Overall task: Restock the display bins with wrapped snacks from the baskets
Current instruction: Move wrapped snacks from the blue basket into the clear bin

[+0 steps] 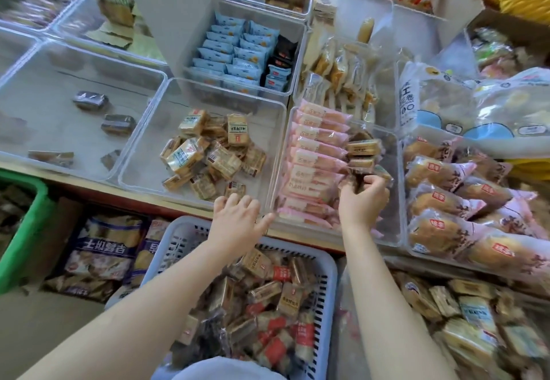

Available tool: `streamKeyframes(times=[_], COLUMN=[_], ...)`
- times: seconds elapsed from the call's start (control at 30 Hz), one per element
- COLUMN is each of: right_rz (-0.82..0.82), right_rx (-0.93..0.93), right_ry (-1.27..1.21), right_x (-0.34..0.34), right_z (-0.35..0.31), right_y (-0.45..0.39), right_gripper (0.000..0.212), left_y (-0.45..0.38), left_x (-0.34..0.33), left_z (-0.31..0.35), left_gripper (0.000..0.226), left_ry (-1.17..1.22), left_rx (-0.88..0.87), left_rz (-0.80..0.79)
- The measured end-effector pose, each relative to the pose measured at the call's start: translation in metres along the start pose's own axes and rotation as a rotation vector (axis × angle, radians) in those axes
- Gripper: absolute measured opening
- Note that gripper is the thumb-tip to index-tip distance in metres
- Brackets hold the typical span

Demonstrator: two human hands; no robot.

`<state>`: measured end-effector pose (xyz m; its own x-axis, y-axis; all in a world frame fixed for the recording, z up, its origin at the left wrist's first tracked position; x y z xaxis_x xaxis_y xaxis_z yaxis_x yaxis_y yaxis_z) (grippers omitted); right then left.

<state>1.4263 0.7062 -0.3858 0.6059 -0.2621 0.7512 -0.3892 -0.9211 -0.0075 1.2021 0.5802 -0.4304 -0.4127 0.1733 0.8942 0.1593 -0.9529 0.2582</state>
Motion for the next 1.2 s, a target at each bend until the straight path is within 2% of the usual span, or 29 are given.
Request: streamKeyframes(times=[0.1, 0.17, 0.23, 0.3, 0.37, 0.43, 0.53, 0.63, 0.73, 0.8, 0.87, 0.93, 1.03, 1.1, 1.2], right_rz=[-0.192, -0.327, -0.346, -0.309, -0.299, -0.339, -0.618, -0.803, -0.898, -0.934, -0.957, -1.008, -1.059, -1.007, -0.846], right_rx=[-0.029, -0.034, -0.048, -0.046, -0.065, -0.225, -0.499, -0.522, -0.469, -0.414, -0.384, -0.348, -0.263, -0.205, -0.111], right_ry=[0.285, 0.344, 0.280, 0.199, 0.061, -0.307, -0.900, -1.037, -0.994, -0.902, -0.807, -0.757, -0.736, -0.681, -0.537], right_x=[-0.014, -0.025, -0.029, -0.024, -0.009, 0.005, 0.008, 0.001, -0.013, -0.025, -0.043, -0.064, -0.091, -0.100, -0.095], right_z=[0.029, 0.034, 0.032, 0.029, 0.029, 0.029, 0.012, -0.007, -0.027, -0.046, -0.064, -0.084, -0.108, -0.114, -0.104], right_y=[-0.011, -0.011, -0.013, -0.015, -0.008, 0.002, 0.028, 0.046, 0.054, 0.059, 0.065, 0.076, 0.088, 0.088, 0.075], right_gripper=[0.049, 0.063, 0.058, 0.041, 0.029, 0.025, 0.025, 0.032, 0.041, 0.042, 0.038, 0.035, 0.027, 0.025, 0.027], left_y=[-0.001, -0.001, -0.002, -0.001, -0.001, -0.002, 0.000, 0.000, 0.000, 0.000, 0.001, 0.001, -0.003, -0.005, -0.006], left_x=[0.002, 0.002, 0.003, 0.002, 0.002, 0.001, -0.001, -0.001, 0.009, 0.028, 0.039, 0.036, 0.026, 0.027, 0.026], left_z=[0.002, 0.004, 0.004, 0.002, 0.003, 0.003, 0.001, 0.002, -0.003, -0.020, -0.045, -0.058, -0.060, -0.060, -0.062], left_gripper=[0.047, 0.043, 0.044, 0.044, 0.042, 0.041, 0.059, 0.076, 0.068, 0.060, 0.056, 0.059, 0.055, 0.046, 0.039], left_ry=[-0.003, 0.012, 0.014, 0.013, 0.004, -0.012, 0.001, 0.026, 0.114, 0.148, 0.127, 0.087, 0.030, 0.016, -0.012], left_rx=[0.006, 0.017, 0.021, 0.040, 0.035, 0.024, 0.025, 0.022, -0.002, 0.040, 0.167, 0.241, 0.256, 0.263, 0.258], left_rz=[-0.023, -0.043, -0.035, -0.033, -0.029, -0.032, -0.006, -0.024, -0.032, 0.132, 0.284, 0.294, 0.278, 0.290, 0.328])
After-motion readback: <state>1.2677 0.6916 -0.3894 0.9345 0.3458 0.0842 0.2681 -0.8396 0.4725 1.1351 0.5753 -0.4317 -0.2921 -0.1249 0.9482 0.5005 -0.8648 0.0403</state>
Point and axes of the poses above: each hand's wrist, its own y-axis away from the middle knuckle, its own x-axis out of the back of the hand, z = x × y, the point moved 5 cm from there along -y, towards the middle knuckle, and after that the axes turned 6 degrees about y, right-handed, at the moved point
